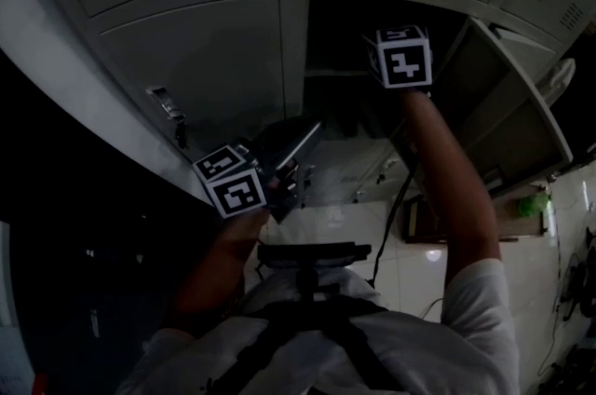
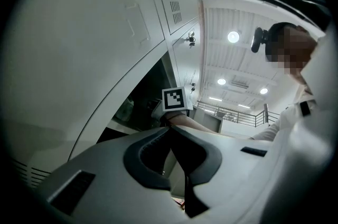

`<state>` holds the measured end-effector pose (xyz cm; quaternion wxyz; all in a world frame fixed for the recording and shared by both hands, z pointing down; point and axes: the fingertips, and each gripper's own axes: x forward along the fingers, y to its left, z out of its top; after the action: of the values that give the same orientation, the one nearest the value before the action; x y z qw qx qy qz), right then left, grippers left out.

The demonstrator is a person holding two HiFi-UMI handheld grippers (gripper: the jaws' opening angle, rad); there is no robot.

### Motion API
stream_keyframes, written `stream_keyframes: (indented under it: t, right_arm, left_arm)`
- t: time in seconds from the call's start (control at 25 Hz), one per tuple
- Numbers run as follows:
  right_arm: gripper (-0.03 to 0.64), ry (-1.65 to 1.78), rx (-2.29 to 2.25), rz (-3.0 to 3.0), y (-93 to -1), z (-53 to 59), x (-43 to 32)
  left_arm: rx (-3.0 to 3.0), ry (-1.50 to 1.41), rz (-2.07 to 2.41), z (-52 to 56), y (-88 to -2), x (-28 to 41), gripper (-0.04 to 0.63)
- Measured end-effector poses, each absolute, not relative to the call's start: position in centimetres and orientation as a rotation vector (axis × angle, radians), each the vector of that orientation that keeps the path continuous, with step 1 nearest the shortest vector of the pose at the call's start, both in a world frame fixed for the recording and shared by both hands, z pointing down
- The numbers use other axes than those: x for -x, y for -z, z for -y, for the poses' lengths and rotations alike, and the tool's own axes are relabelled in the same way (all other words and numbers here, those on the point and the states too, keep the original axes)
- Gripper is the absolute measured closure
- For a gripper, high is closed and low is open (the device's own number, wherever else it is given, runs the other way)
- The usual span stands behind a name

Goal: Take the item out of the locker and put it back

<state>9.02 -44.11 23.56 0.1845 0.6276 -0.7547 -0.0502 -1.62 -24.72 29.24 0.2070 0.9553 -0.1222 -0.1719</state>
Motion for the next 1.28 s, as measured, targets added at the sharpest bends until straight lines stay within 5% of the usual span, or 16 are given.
stream_keyframes:
  t: [0.28,0.64,1.28]
  right_arm:
    - [0.413,0.151,-1.802,2.222,-23.1,40.2,-9.5]
    - [0.517,0.060,-1.809,2.377,-23.9,34.7,-9.9]
    - [0.541,0.013,-1.784,2.443,-25.6,29.2,-10.3]
  left_arm:
    - [-2.667,0.466,0.316,23.6,-29.2,1.2,0.595]
    - [-2.660,0.448,0.299,22.1,-29.7,0.6,0.595]
    - [-2.663,0.452,0.300,21.1,-29.6,0.2,0.595]
